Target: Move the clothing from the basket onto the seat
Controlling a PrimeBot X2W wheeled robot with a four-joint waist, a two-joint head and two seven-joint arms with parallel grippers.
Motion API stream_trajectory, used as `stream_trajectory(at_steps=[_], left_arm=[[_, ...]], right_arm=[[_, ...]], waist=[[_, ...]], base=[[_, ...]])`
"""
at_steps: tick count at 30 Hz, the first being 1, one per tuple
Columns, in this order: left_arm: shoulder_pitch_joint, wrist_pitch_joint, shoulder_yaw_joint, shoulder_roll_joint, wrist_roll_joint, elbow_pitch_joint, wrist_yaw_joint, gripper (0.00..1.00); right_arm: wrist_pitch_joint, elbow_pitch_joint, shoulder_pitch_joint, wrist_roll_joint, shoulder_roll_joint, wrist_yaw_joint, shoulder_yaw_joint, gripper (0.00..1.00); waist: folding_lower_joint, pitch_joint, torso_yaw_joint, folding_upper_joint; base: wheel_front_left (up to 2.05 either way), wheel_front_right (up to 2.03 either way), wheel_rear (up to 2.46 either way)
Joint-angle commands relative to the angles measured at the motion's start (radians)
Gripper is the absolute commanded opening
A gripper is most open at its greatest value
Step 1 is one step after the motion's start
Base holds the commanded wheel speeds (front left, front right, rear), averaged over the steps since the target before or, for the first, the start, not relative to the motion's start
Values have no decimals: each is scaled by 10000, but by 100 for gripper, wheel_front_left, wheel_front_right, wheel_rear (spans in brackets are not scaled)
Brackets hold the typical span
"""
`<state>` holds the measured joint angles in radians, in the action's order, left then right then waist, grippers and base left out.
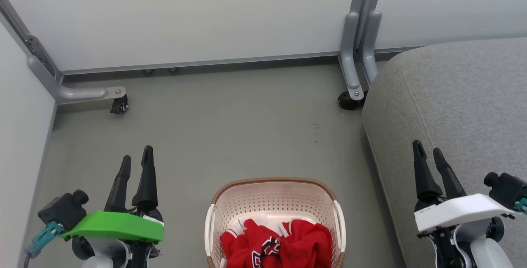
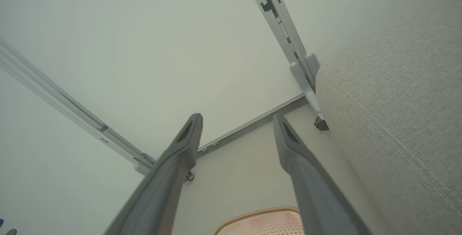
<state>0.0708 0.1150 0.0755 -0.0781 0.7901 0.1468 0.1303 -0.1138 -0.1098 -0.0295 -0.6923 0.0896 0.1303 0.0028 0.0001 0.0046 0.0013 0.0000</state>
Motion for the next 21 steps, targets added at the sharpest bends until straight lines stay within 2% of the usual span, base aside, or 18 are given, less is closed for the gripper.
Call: stream_trajectory(at_steps=[1,10,21], left_arm=[[22,76,43,-124,-312,-64,3,100],[-74,330,75,-124,-1725,167,4,100],[-90,607,35,12,-2946,291,5,100]], right_arm=[[-91,111,4,322,79,4,32,100],[-346,159,99,1424,62,4,154,100],[-619,37,159,2493,92,5,319,100]], waist=[[0,-1,3,0],[0,-3,8,0],[0,-14,35,0]], base=[[0,0,0],[0,0,0],[0,0,0]])
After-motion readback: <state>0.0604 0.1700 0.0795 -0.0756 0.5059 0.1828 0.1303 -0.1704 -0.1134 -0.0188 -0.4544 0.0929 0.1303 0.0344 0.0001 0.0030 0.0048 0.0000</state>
